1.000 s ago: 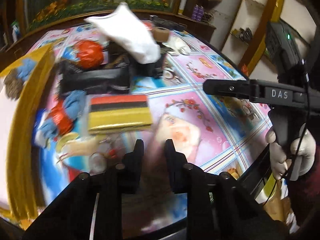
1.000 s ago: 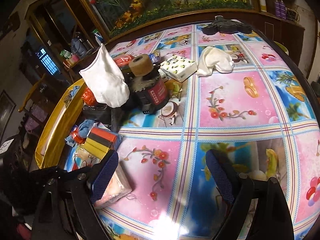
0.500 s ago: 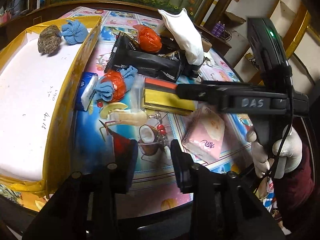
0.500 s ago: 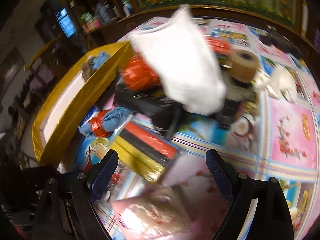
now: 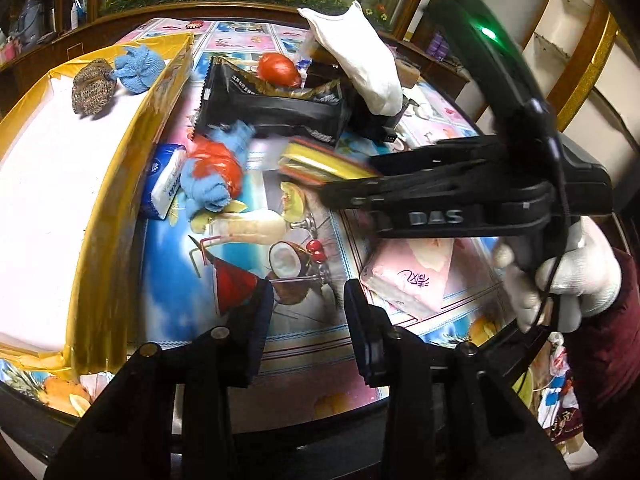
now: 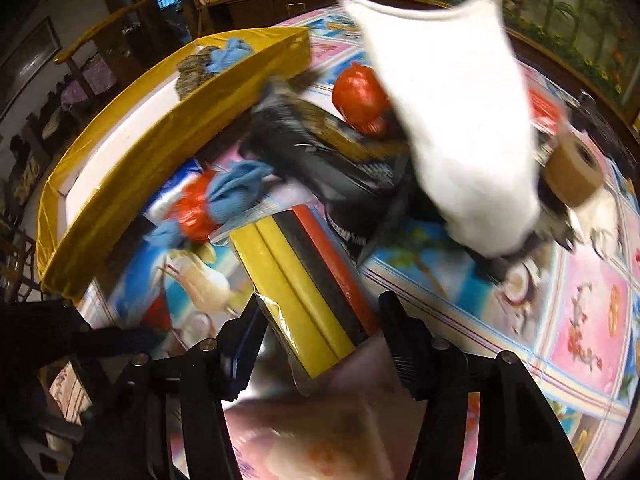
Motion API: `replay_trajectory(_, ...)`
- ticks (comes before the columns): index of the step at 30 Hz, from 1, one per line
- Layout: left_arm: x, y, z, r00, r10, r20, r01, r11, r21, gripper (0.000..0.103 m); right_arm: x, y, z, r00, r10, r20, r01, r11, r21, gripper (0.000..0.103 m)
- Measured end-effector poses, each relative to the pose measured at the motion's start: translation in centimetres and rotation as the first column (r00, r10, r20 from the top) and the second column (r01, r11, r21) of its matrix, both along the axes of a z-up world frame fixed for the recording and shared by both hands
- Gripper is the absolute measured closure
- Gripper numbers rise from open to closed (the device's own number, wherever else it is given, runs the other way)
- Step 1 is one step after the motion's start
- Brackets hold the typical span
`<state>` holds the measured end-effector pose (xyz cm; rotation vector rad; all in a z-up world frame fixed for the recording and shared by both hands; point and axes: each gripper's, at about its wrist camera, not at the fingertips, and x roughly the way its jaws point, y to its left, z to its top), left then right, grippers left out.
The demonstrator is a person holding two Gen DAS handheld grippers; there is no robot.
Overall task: Organize soft objects
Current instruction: 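Grasp the striped package with the right tool while the left reaches the pink tissue pack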
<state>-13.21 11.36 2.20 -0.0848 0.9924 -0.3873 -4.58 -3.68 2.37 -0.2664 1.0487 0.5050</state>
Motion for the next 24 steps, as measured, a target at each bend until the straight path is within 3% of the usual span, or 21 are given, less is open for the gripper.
replay_trajectory(4,-0.6,-1.6,0.2,0.998,0.028,0.053,-0.036,0.986,0.161,0.069,-0.5,-3.0,-0.3,0.998,-0.059,0.014,0.059,0.998,-0.024,0.047)
replay_trajectory(7,-1.1,-3.0,0.3,0.992,0.034,0.123,-0.07,0.952,0.3,0.047,-1.0,-6.0,-0.4,0.992,-0.119,0.036,0.121,0.992,-0.043,0.047)
replay_trajectory(10,-1.1,-3.7,0.5,0.986,0.024,0.167,-0.083,0.932,0.354,0.044,-1.3,-9.1,-0.7,0.981,-0.191,0.035,0.191,0.981,-0.016,0.047)
replay_trajectory(12,-1.2,-3.9,0.7,0.986,0.016,0.167,-0.074,0.935,0.346,0.044,-1.7,-11.0,-0.8,0.973,-0.229,0.028,0.228,0.973,0.012,0.047)
replay_trajectory(16,-0.7,-3.0,1.3,0.989,0.002,0.145,-0.038,0.969,0.242,0.044,-3.1,-13.9,-0.7,0.964,-0.265,0.018,0.264,0.963,0.051,0.047)
replay_trajectory(19,-0.5,-3.1,1.7,0.987,-0.042,0.153,0.014,0.983,0.18,0.035,-4.2,-15.4,-0.6,0.959,-0.282,0.004,0.28,0.956,0.089,0.046)
replay_trajectory(22,-0.1,-4.7,2.1,0.974,-0.122,0.191,0.087,0.979,0.184,0.031,-5.0,-16.1,-0.3,0.958,-0.287,-0.008,0.286,0.951,0.117,0.046)
replay_trajectory(24,0.5,-6.3,1.9,0.959,-0.191,0.212,0.141,0.963,0.231,0.031,-5.6,-16.0,-0.3,0.959,-0.282,-0.017,0.282,0.951,0.127,0.046)
